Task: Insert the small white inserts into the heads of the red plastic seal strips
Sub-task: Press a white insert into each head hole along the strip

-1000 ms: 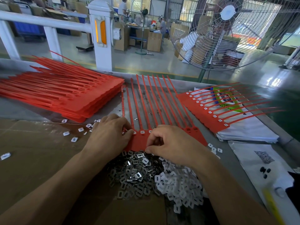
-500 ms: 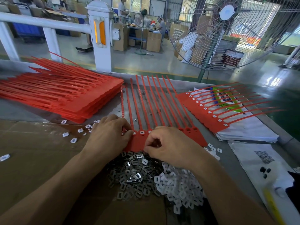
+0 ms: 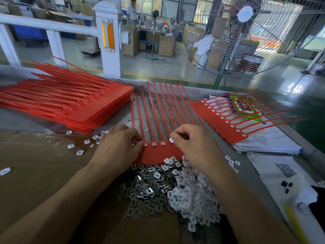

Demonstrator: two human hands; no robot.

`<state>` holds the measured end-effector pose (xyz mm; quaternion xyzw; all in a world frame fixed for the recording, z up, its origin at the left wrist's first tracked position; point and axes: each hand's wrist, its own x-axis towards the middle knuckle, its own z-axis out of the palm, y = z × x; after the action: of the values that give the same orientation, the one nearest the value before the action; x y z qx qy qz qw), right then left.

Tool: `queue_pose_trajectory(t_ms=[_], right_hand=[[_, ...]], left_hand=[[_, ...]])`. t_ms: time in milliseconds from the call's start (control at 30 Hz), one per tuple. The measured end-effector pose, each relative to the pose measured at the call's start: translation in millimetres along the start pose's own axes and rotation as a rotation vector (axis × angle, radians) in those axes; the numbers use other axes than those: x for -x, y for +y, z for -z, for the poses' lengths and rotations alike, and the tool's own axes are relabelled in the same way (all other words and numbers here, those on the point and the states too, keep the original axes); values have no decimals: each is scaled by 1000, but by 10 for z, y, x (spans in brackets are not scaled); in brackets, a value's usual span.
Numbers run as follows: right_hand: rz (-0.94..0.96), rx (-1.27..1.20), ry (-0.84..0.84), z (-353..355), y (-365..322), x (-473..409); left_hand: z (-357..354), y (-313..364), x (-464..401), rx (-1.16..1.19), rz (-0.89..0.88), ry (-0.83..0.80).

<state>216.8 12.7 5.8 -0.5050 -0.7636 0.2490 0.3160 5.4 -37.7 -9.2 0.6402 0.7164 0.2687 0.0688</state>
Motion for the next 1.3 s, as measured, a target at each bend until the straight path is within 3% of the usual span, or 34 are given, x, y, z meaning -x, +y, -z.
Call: queue_pose_trajectory(t_ms=[200,633,1167,1300], right_hand=[[-159,-47,112,31,183,-74],[-134,130,28,-127,133,-135],[-92,213,58,-138,124,-127],[5,394,25,-93,64,-84]], left_hand=[[2,9,3,4,3,0],[-2,15,4,-10,8,-6],[-28,-20,-15,5,-11,7],[-27,-26,-12,5,-12,-1]])
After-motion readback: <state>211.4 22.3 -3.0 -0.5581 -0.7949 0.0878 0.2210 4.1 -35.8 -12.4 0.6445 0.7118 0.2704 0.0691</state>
